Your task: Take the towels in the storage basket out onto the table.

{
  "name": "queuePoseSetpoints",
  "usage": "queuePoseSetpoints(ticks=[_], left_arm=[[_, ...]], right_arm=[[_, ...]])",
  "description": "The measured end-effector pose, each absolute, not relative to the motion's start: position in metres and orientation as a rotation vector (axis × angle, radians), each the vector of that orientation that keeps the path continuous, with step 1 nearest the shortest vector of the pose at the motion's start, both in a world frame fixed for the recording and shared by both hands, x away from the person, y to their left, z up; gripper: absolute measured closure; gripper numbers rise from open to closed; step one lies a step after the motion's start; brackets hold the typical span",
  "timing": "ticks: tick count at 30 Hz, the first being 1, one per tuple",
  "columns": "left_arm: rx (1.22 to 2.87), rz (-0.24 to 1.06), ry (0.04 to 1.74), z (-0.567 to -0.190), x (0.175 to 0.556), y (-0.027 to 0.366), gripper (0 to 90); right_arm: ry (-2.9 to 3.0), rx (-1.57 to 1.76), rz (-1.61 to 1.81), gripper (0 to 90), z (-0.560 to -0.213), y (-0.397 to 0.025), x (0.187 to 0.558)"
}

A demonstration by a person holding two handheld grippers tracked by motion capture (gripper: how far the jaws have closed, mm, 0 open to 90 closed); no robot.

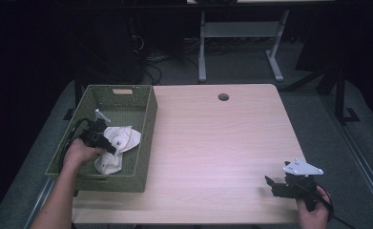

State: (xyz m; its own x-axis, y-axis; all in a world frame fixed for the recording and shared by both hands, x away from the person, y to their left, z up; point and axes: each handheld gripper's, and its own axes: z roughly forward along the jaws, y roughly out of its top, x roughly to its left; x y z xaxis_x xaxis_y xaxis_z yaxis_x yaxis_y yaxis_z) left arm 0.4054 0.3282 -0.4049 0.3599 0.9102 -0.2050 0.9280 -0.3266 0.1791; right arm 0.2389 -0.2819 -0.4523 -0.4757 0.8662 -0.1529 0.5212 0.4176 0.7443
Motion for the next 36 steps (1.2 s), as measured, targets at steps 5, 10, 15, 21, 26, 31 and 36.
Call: queuePoseSetpoints(ticks=[5,10,15,21,26,31,36], left_arm=[[2.355,-0.09,1.613,-0.399,0.404,0.327,75.5],[2.321,-0.085,1.585,-0.392,0.402,0.329,75.7],[2.27,-0.09,1.57,-0.386,0.399,0.33,75.7],[2.233,-0.085,1.539,-0.379,0.395,0.333,75.7],[2.189,-0.081,1.512,-0.371,0.39,0.336,75.7],[2.148,-0.069,1.497,-0.365,0.385,0.34,75.7],[2.123,-0.062,1.474,-0.36,0.381,0.34,75.6]], right_arm=[[2.146,1.18,0.859,13.9,-0.452,-0.281,0.239],[2.144,1.18,0.856,13.9,-0.452,-0.281,0.239],[2.137,1.184,0.858,13.9,-0.451,-0.282,0.239],[2.135,1.186,0.856,13.9,-0.451,-0.282,0.239],[2.132,1.185,0.86,13.9,-0.45,-0.281,0.239],[2.133,1.184,0.858,13.9,-0.45,-0.281,0.239],[2.132,1.186,0.86,13.9,-0.45,-0.281,0.24]])
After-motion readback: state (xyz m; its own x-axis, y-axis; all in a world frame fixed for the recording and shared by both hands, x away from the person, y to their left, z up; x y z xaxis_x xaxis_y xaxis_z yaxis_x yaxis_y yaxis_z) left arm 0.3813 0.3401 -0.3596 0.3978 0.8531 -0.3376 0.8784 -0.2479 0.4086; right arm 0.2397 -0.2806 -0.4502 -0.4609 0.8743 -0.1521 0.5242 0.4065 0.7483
